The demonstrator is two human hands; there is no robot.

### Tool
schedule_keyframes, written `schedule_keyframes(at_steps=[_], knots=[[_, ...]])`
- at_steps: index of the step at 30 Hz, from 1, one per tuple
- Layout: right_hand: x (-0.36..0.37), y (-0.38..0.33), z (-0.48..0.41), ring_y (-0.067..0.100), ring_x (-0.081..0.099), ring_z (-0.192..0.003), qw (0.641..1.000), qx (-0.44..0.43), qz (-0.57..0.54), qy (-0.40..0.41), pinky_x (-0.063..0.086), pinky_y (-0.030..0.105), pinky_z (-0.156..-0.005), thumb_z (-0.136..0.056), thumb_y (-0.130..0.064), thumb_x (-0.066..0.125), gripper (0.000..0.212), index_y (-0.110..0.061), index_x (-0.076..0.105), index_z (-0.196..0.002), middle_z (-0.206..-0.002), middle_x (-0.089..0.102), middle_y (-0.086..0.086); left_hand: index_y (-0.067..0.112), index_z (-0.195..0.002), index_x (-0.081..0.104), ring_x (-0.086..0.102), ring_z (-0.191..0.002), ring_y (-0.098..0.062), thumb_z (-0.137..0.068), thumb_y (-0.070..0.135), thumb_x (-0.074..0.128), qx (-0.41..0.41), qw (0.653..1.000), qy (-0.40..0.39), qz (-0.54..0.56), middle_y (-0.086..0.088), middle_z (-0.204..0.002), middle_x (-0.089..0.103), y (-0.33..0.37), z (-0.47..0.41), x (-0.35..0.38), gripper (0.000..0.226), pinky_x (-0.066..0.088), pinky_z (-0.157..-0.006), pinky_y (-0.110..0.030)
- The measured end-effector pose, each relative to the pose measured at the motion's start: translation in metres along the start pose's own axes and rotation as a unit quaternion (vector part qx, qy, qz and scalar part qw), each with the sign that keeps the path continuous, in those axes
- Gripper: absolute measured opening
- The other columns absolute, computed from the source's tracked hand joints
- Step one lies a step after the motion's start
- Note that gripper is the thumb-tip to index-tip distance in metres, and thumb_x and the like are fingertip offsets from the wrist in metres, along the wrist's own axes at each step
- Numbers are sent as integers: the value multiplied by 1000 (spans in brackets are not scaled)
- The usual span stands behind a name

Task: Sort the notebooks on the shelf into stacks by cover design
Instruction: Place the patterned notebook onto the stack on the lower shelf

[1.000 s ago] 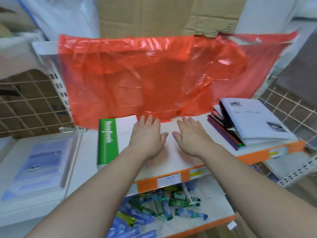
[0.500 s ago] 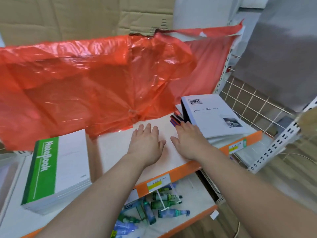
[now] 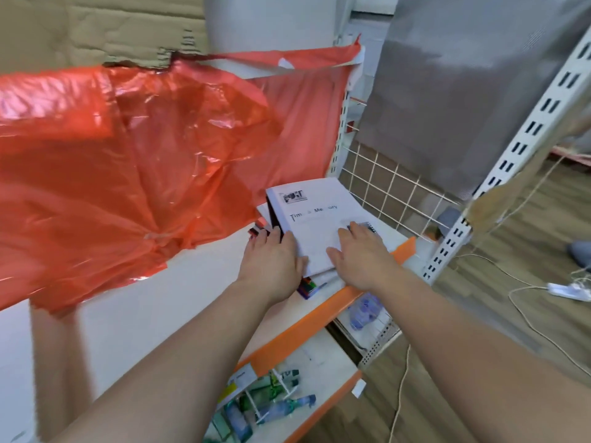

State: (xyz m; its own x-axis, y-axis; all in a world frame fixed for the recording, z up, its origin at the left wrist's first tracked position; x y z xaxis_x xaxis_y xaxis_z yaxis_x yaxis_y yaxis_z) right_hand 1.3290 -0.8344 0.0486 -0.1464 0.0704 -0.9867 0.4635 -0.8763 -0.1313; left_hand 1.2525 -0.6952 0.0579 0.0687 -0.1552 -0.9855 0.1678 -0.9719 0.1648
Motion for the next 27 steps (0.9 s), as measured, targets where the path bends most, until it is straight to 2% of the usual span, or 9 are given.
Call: schedule_keyframes(at_steps=[3, 6, 11, 14, 16, 20, 23, 25, 27], knots=[[4, 24, -3, 32, 25, -139, 1000, 17, -10, -3, 24, 49, -114, -99, -48, 32, 58, -11, 35, -143, -149, 31, 15, 13, -126, 47, 42, -124, -32, -97, 49, 42, 15, 1000, -1, 0, -8, -130, 50, 14, -11, 7, 46, 37, -103, -45], [5, 31, -7, 31, 27, -138, 1000, 19, -22, -1, 26, 49, -113, -99, -49, 30, 58, -13, 34, -143, -147, 34, 13, 14, -114, 49, 45, -114, -29, -98, 47, 41, 10, 1000, -6, 10, -7, -120, 51, 16, -16, 13, 38, 39, -97, -43], [1, 56, -17, 33, 35, -131, 991, 95, -91, 1, 34, 48, -107, -96, -54, 35, 60, -13, 42, -140, -143, 40, 13, 7, -109, 53, 48, -109, -36, -97, 43, 50, -126, 984, -17, 126, -15, -118, 50, -5, -23, 16, 39, 46, -89, -42], [-5, 59, -23, 32, 44, -118, 991, 101, -88, 21, 40, 46, -100, -91, -59, 41, 58, -15, 52, -127, -126, 53, 9, 5, -102, 54, 56, -93, -33, -94, 37, 56, -184, 960, -17, 211, -14, -106, 58, -11, -30, 19, 33, 43, -70, -34], [-13, 58, -24, 33, 44, -117, 990, 111, -73, 42, 40, 45, -99, -89, -57, 47, 56, -13, 54, -123, -123, 52, 11, 4, -99, 58, 59, -87, -29, -91, 32, 57, -223, 924, -21, 309, -10, -96, 64, -15, -32, 24, 29, 44, -64, -33], [-20, 62, -23, 36, 48, -113, 982, 148, -101, 54, 42, 39, -89, -89, -49, 57, 53, -5, 51, -118, -119, 46, 16, 11, -102, 63, 66, -90, -30, -83, 26, 59, -294, 816, 8, 498, -6, -96, 69, -23, -27, 25, 24, 59, -78, -45], [-16, 66, -21, 35, 54, -104, 973, 179, -141, 29, 41, 34, -76, -86, -52, 61, 54, -6, 52, -114, -115, 45, 15, 8, -101, 57, 61, -76, -31, -88, 23, 57, -306, 777, -11, 550, -8, -92, 64, -18, -24, 26, 20, 53, -52, -31], [-14, 65, -22, 32, 55, -96, 969, 188, -160, 17, 40, 32, -72, -84, -54, 63, 56, -8, 53, -114, -116, 48, 15, 6, -100, 52, 57, -72, -32, -92, 17, 52, -305, 744, -34, 593, -11, -93, 59, -11, -21, 27, 14, 51, -52, -31], [-13, 66, -23, 30, 55, -91, 964, 193, -183, 16, 41, 32, -70, -80, -55, 66, 61, -8, 53, -116, -116, 53, 15, 10, -110, 52, 63, -79, -30, -96, 13, 49, -309, 727, -37, 612, -12, -103, 62, -10, -16, 24, 16, 56, -49, -33]])
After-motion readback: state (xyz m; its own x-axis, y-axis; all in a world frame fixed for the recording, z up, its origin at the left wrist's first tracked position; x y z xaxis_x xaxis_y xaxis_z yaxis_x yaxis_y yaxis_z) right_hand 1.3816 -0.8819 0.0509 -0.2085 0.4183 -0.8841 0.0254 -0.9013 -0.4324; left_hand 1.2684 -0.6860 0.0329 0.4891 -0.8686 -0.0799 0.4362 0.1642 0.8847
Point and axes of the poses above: each hand's wrist, its own z-axis away from the middle knuckle, its own x-axis out of the palm, y = z × x, the point moved 8 cm from there along -z, towards the middle knuckle
